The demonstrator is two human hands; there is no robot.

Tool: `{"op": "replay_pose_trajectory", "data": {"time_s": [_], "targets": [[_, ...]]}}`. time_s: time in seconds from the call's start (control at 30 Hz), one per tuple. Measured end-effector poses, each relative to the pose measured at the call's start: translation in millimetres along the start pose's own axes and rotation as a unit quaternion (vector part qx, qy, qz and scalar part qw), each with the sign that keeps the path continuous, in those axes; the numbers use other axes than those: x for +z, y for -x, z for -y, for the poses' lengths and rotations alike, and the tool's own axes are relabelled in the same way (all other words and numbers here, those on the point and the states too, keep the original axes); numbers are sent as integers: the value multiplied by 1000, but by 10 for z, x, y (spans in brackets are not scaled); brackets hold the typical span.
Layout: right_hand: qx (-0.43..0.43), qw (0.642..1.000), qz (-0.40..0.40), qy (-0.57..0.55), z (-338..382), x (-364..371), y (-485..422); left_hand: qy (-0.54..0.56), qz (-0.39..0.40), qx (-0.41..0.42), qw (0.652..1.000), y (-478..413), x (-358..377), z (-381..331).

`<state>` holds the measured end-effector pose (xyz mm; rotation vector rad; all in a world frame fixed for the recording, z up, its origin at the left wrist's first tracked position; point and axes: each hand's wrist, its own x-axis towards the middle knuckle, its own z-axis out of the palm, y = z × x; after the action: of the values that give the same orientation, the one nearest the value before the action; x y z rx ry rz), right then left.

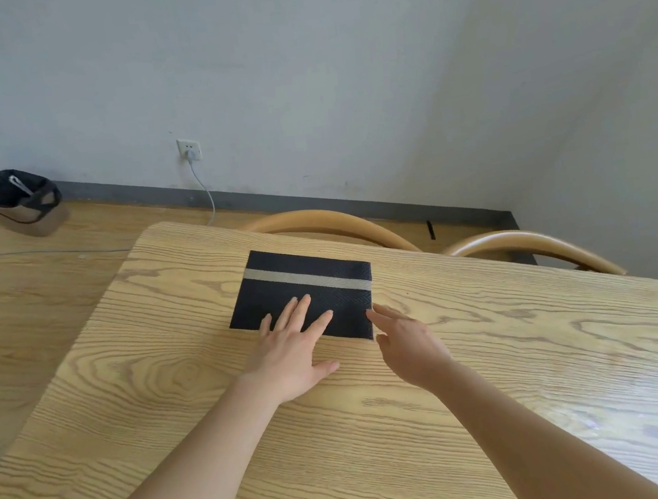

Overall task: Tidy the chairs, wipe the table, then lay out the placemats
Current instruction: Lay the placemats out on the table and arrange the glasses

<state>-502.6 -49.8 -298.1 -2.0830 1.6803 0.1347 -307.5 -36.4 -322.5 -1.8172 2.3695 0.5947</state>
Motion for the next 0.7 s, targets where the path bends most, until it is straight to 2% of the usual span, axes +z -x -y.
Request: {"op": "replay_pose_trajectory", "data": {"time_s": [0.37, 0.7], "targets": [[26, 997, -72, -30, -141, -517, 688, 39, -64, 70, 995, 181, -431, -754], [107, 982, -149, -39, -971, -930, 1860, 35, -56, 185, 981, 412, -639, -2116]]}}
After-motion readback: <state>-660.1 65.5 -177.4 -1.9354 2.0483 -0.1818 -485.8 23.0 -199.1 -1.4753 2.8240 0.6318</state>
